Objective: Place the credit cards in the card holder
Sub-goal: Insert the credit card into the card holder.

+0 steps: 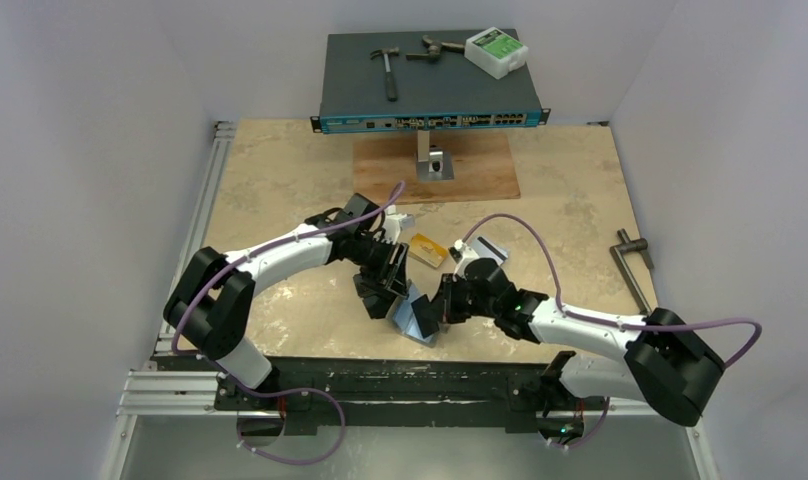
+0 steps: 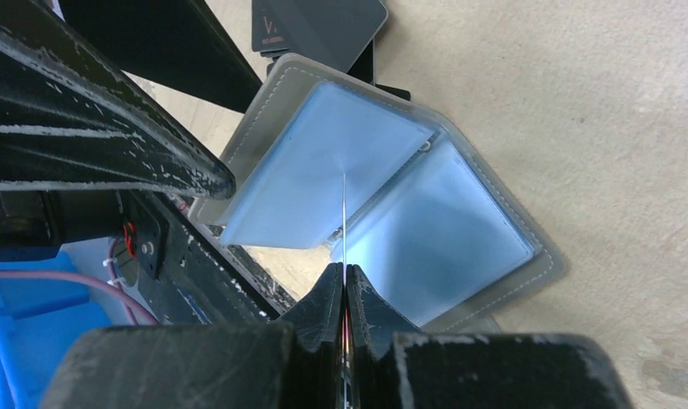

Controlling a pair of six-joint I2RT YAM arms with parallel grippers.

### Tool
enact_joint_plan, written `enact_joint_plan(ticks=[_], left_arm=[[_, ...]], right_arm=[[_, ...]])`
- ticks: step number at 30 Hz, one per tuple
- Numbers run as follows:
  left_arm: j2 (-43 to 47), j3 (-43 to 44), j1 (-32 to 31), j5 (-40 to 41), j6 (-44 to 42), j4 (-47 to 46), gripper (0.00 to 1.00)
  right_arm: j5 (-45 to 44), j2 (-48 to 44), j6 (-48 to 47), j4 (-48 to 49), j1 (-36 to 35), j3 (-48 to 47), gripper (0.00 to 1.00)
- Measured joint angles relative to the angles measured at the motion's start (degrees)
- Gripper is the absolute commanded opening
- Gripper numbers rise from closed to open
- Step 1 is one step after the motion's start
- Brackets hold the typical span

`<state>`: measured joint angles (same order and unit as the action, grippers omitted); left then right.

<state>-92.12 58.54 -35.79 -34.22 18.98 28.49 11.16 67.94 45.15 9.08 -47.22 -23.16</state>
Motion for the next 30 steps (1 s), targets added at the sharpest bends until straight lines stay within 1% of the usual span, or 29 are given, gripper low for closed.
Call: enact_joint_plan(ticks=[8,13,15,17,21,22,30], left_arm=[[-0.09,0.00,-0.02,-2.40,1.42,-1.51,0.45],[-1.81,0.00,-0.96,-1.25,1.22,-1.33,0.43],[-2.80,0.04,-1.77,-0.09,0.94,-0.63,0.38],[-3.69,0.09,-2.73,1.38,0.72,0.13,0.29],[-4.42,0.13,-3.87,3.26,-0.07,1.22,0.02],[-4.42,0.15,-3.96,3.65,-0.09,1.36,0.00],[-4.57,0.81,-3.91,4.04,-0.02,1.73,0.00]], right_arm=[[0.44,1.38,-0.22,2.21,0.00,-0.35,0.00],[0.50,3.37,-0.22,3.13,0.00,-0.39,0.00],[0.50,3.69,-0.20,3.32,0.04,-0.39,0.00],[0.50,3.61,-0.20,3.58,0.11,-0.39,0.00],[0.46,3.10,-0.15,3.89,0.55,-0.24,0.00],[0.44,2.86,-0.15,3.93,0.70,-0.11,0.00],[0.44,0.96,0.44,4.79,1.86,2.32,0.00]])
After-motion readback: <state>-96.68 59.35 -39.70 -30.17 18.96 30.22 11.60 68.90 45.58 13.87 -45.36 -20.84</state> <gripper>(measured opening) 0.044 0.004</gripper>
